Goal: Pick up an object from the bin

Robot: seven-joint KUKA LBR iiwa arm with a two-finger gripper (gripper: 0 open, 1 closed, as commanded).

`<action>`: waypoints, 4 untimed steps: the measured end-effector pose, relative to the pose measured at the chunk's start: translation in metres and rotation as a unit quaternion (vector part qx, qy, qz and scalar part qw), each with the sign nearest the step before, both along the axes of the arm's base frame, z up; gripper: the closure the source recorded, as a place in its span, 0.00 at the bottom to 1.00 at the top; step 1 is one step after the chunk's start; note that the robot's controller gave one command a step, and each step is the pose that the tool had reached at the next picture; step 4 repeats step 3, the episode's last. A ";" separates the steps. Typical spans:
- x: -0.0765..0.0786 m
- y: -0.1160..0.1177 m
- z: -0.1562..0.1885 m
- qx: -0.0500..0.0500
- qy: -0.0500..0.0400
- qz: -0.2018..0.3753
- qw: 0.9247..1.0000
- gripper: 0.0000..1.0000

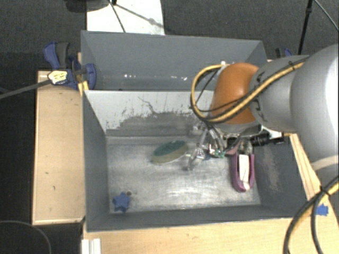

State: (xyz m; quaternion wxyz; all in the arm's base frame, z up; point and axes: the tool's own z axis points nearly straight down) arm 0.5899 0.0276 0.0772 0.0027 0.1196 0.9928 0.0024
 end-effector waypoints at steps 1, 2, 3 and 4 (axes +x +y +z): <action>-0.009 0.022 -0.003 -0.002 -0.004 -0.070 0.998 0.00; -0.008 0.021 -0.001 -0.002 -0.006 -0.068 0.998 1.00; -0.001 0.014 0.131 -0.001 -0.002 -0.104 0.995 1.00; -0.001 0.014 0.131 -0.001 -0.002 -0.104 0.995 1.00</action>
Offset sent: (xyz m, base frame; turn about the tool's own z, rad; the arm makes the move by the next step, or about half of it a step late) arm -0.0135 0.0231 -0.0072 0.1393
